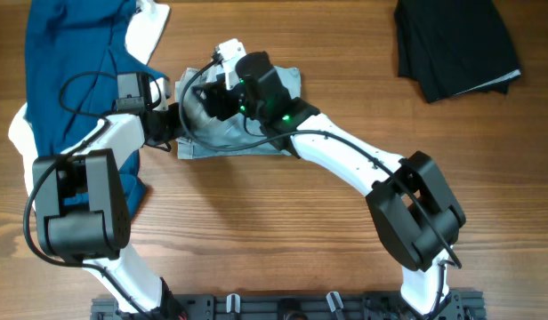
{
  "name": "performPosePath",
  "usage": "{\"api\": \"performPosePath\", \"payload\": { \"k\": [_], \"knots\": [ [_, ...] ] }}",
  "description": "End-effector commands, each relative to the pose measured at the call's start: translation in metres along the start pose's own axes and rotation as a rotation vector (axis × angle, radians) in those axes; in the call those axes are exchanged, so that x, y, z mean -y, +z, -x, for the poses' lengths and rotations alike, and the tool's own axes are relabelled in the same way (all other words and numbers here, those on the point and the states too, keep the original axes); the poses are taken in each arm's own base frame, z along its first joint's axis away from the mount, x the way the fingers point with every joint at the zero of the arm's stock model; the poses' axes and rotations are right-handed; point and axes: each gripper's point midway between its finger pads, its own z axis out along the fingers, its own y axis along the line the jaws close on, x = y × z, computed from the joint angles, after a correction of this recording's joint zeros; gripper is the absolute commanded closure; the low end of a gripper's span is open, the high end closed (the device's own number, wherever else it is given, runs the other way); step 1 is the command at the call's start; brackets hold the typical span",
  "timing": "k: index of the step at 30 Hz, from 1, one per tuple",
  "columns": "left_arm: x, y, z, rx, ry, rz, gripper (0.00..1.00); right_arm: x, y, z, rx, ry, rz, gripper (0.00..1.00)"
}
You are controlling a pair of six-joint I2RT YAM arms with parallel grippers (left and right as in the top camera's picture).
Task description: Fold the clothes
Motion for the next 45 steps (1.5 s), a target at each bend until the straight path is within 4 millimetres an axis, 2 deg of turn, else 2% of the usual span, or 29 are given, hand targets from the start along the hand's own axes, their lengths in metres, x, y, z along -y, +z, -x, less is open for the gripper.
{"api": "performPosePath", "payload": {
  "k": [1, 5, 7, 9, 10, 11, 12, 14, 16, 23, 26, 28, 30, 31, 32, 33, 35, 38, 41, 45],
  "knots": [
    [-0.028, 0.022, -0.041, -0.108, -0.044, 0.104, 0.96, -0.003, 0.001, 0.012, 0.025, 0.020, 0.008, 0.01],
    [-0.028, 0.022, -0.041, -0.107, -0.046, 0.105, 0.96, 0.011, -0.018, 0.026, 0.025, 0.034, -0.027, 0.00],
    [-0.030, 0.020, -0.040, -0.106, -0.052, 0.106, 0.96, 0.029, -0.036, 0.030, -0.005, 0.049, -0.075, 0.00],
    [-0.032, 0.013, -0.039, -0.111, -0.068, 0.111, 0.76, 0.056, -0.051, 0.021, -0.073, 0.067, -0.155, 0.00],
    [-0.032, 0.006, -0.037, -0.113, -0.076, 0.114, 0.57, 0.063, -0.054, 0.016, -0.094, 0.077, -0.177, 0.01],
    [-0.032, -0.002, -0.034, -0.111, -0.083, 0.117, 0.25, 0.073, -0.057, 0.007, -0.135, 0.079, -0.201, 0.00],
    [-0.031, -0.011, -0.030, -0.107, -0.090, 0.118, 0.01, 0.084, -0.061, -0.003, -0.172, 0.094, -0.237, 0.00],
    [-0.027, -0.029, -0.022, -0.093, -0.098, 0.119, 0.00, 0.100, -0.067, -0.019, -0.231, 0.100, -0.310, 0.00],
    [-0.020, -0.047, -0.013, -0.069, -0.092, 0.112, 0.00, 0.107, -0.071, -0.030, -0.274, 0.080, -0.348, 0.00],
    [0.004, -0.093, 0.003, 0.026, -0.084, 0.067, 0.00, 0.114, -0.076, -0.043, -0.327, 0.062, -0.382, 0.00],
    [0.015, -0.106, 0.008, 0.063, -0.070, 0.029, 0.00, 0.115, -0.072, -0.051, -0.348, 0.064, -0.376, 0.01],
    [0.021, -0.114, 0.011, 0.082, -0.061, 0.005, 0.00, 0.118, -0.063, -0.070, -0.401, 0.064, -0.350, 0.02],
    [0.022, -0.117, 0.012, 0.090, -0.058, 0.004, 0.00, 0.119, -0.054, -0.088, -0.447, 0.050, -0.322, 0.12],
    [0.022, -0.117, 0.012, 0.090, -0.057, 0.004, 0.00, 0.120, -0.050, -0.098, -0.474, 0.037, -0.304, 0.25],
    [0.022, -0.117, 0.012, 0.089, -0.057, 0.004, 0.00, 0.119, -0.046, -0.109, -0.509, 0.008, -0.269, 0.44],
    [0.022, -0.117, 0.012, 0.089, -0.056, 0.004, 0.00, 0.120, -0.045, -0.117, -0.536, 0.001, -0.262, 0.57],
    [0.022, -0.117, 0.012, 0.090, -0.055, 0.005, 0.00, 0.124, -0.048, -0.133, -0.594, -0.012, -0.268, 0.68],
    [0.022, -0.117, 0.012, 0.089, -0.054, 0.005, 0.00, 0.139, -0.056, -0.151, -0.662, -0.008, -0.330, 0.72],
    [0.022, -0.117, 0.012, 0.090, -0.054, 0.005, 0.00, 0.172, -0.067, -0.163, -0.706, 0.010, -0.430, 0.72],
    [0.021, -0.117, 0.012, 0.092, -0.054, 0.012, 0.00, 0.219, -0.080, -0.155, -0.678, 0.014, -0.493, 0.64]
  ]
}}
